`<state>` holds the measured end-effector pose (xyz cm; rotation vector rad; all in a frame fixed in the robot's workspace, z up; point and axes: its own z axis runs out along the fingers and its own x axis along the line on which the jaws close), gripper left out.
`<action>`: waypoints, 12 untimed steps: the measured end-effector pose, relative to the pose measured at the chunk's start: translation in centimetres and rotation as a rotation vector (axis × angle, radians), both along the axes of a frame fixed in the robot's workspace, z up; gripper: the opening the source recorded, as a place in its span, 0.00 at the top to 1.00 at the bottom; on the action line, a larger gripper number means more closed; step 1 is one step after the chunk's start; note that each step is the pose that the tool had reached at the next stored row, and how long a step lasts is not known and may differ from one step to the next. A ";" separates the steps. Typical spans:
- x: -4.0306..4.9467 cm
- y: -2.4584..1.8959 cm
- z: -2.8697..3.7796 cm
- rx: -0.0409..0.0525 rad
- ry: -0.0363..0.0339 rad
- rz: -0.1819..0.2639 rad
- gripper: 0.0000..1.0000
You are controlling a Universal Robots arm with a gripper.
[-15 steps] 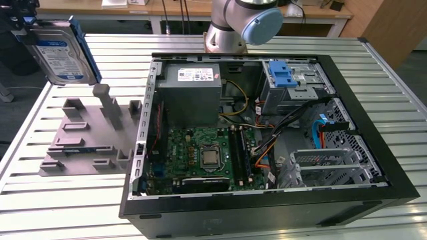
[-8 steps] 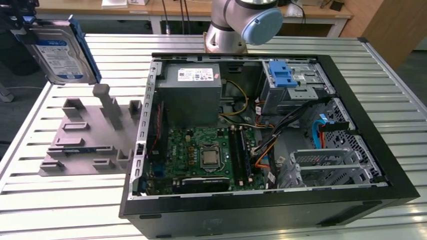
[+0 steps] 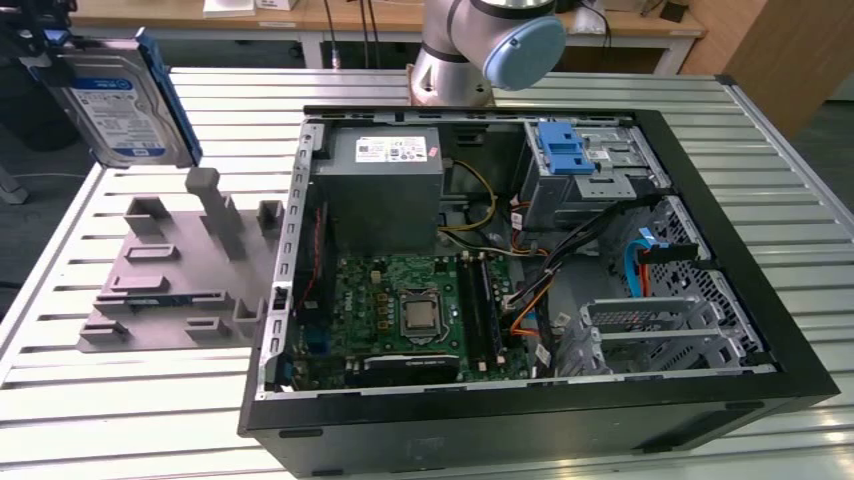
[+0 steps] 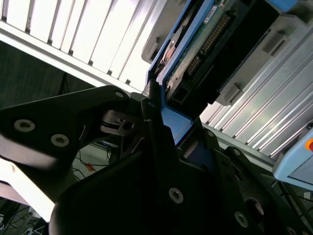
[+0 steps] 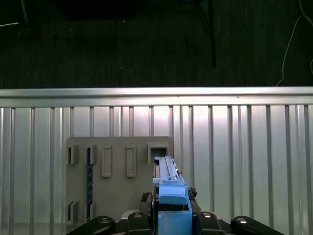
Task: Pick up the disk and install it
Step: 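Pick up the disk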
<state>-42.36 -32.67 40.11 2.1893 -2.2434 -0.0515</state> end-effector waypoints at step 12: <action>0.00 0.00 0.45 0.0000 -0.0001 0.000 0.64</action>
